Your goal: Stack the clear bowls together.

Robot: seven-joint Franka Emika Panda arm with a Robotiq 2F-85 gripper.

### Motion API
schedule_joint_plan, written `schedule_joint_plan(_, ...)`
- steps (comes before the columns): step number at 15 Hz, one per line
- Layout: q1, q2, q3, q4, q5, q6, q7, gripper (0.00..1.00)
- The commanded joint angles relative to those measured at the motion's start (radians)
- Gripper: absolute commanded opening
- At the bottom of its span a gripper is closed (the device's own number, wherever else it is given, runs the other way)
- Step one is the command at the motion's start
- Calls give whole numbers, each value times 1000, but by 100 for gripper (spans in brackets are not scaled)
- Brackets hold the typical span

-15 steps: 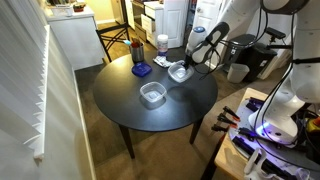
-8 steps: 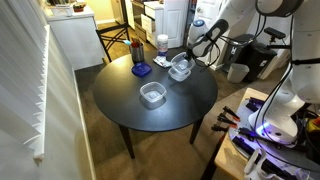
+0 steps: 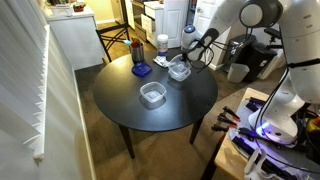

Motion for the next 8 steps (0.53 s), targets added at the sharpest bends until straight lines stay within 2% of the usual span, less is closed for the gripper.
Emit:
schedule_joint_plan(1, -11, 73, -1, 63, -8, -13, -3, 7)
schedule_joint_plan(2, -14, 86, 0, 73, -4, -14, -8, 31)
schedule_joint_plan(4, -11, 105, -9, 86, -3, -8, -7, 35)
schedule_joint_plan(8, -6, 89, -13, 76, -1, -12, -14, 60)
